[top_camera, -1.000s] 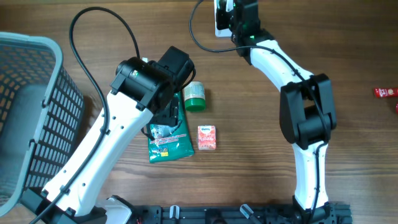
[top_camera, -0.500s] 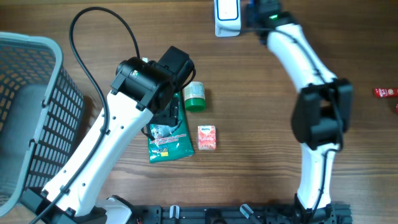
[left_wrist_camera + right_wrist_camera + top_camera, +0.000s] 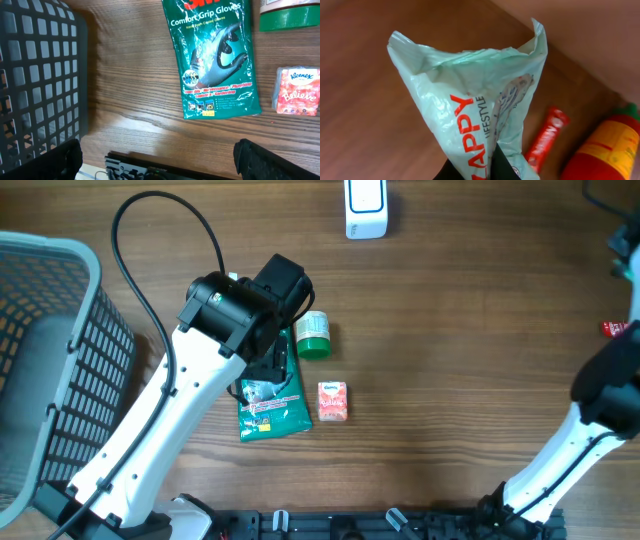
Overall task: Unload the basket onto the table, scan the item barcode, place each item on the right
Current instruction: 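Carry the wipes pack right and release it off the table edge area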
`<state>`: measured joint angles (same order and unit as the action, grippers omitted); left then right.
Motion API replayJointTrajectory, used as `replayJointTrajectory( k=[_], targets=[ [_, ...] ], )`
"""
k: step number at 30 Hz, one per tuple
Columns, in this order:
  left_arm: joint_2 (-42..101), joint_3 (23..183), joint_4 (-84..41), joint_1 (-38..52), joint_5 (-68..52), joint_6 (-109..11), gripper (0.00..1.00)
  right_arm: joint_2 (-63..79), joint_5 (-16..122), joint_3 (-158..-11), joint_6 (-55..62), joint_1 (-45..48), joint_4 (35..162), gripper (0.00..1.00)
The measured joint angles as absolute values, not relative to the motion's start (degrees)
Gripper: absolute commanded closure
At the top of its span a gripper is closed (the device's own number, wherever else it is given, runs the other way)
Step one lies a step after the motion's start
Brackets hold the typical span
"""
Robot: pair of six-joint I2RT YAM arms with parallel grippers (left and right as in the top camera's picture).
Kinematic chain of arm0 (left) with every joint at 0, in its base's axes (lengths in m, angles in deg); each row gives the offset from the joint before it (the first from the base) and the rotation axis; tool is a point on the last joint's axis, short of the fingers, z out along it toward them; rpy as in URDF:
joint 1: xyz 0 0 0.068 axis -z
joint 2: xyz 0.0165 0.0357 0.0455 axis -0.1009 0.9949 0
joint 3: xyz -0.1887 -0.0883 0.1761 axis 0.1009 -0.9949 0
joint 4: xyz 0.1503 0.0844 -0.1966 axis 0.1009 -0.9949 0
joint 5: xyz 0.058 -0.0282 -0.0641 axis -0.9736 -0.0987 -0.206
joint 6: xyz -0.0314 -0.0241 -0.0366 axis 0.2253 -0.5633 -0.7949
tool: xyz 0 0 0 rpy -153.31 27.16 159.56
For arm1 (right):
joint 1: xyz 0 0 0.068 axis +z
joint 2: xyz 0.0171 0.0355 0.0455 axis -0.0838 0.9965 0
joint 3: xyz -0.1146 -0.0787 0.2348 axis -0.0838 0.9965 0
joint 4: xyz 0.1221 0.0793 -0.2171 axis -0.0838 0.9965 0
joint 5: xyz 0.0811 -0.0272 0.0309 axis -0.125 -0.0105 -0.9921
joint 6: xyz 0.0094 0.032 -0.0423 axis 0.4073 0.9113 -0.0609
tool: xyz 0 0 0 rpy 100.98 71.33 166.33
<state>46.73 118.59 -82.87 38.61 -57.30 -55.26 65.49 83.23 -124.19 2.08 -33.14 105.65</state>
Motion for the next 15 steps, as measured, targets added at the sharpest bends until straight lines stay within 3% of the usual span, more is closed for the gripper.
replayJointTrajectory(
  k=[1,4,5,7,9,15],
  targets=[
    [46.73,118.59,-82.87,38.61,-57.30,-55.26,0.00,66.38,82.72,-124.19,2.15,-34.54,106.00,0.95],
    [46.73,118.59,-82.87,38.61,-57.30,-55.26,0.00,69.46,81.28,-124.11,3.07,-38.56,108.12,0.65],
    [46.73,118.59,-82.87,38.61,-57.30,-55.26,0.00,70.27,81.06,-124.04,3.87,-39.64,109.13,0.41],
    [46.73,118.59,-82.87,38.61,-57.30,-55.26,0.00,70.73,80.60,-124.00,4.84,-40.88,109.94,0.25],
    [46.73,118.59,-82.87,38.61,-57.28,-55.26,0.00,70.71,79.73,-124.00,4.81,-41.25,109.91,0.01],
    [46.73,118.59,-82.87,38.61,-57.30,-55.26,0.00,67.17,61.57,-124.00,5.73,-40.66,111.82,0.00]
  ],
)
